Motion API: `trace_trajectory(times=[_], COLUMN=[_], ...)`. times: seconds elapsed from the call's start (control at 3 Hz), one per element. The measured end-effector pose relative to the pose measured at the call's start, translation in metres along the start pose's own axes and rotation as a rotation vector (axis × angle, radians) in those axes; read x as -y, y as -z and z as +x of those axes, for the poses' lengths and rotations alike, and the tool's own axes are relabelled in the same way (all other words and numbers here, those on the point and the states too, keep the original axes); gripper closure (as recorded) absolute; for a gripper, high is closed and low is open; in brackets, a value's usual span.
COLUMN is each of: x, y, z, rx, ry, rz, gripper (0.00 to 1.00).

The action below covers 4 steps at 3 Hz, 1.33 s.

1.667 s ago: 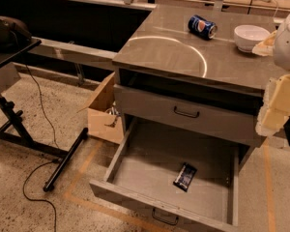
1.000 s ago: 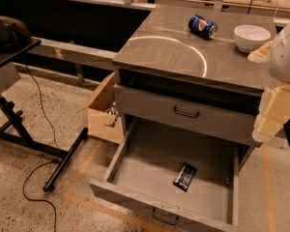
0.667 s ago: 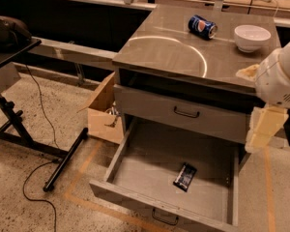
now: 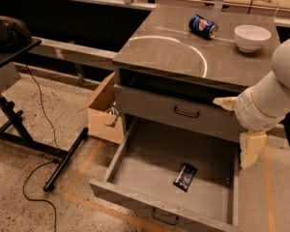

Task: Pick rxbar blueberry from middle drawer and place on counter

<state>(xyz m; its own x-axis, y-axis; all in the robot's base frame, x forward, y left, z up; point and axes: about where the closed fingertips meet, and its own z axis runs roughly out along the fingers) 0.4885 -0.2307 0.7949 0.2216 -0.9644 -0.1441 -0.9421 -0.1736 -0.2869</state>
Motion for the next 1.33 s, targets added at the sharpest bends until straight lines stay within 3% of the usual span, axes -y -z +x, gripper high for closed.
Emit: trace_trajectory(times=[0.33, 0.67, 1.0, 1.33], x=[0.0, 0.0, 0.005, 0.017], y=[0.0, 0.0, -0.024, -0.07], z=[0.0, 0.0, 0.007, 0.028], rx=[0.0, 0.0, -0.035, -0.066], ry=[0.05, 0.049, 0.126, 0.284], rz=[-0.001, -0.001, 0.016, 0.026], gripper=[0.0, 0.0, 0.0, 0.0])
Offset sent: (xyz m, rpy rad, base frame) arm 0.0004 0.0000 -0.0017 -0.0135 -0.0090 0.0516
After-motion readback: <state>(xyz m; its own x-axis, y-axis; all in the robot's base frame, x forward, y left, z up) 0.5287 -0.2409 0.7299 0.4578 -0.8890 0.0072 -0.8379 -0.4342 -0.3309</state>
